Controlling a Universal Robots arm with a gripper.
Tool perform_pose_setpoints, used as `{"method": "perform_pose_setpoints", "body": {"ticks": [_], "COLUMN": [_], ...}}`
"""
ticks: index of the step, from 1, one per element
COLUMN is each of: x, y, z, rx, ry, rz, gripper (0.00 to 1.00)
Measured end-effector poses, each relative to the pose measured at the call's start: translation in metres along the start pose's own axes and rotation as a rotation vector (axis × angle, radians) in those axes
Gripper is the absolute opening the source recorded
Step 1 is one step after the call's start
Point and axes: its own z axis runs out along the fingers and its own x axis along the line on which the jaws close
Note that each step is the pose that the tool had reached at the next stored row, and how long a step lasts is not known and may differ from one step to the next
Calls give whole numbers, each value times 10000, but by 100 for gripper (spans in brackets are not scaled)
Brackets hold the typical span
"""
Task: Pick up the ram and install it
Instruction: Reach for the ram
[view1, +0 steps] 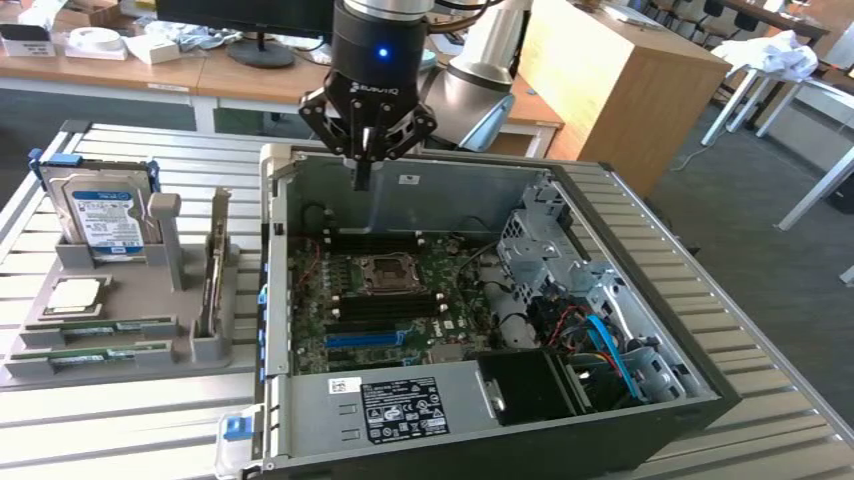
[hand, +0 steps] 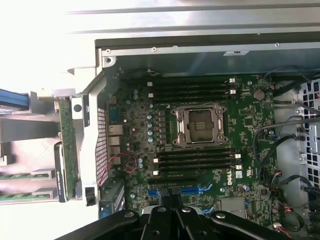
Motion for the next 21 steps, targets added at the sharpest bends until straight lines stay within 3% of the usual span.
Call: {"method": "perform_pose_setpoints", "body": {"ticks": [21], "x": [77], "y": [-6], "z": [2], "rx": [0], "ry": [0], "rz": [0], "gripper": [10]}}
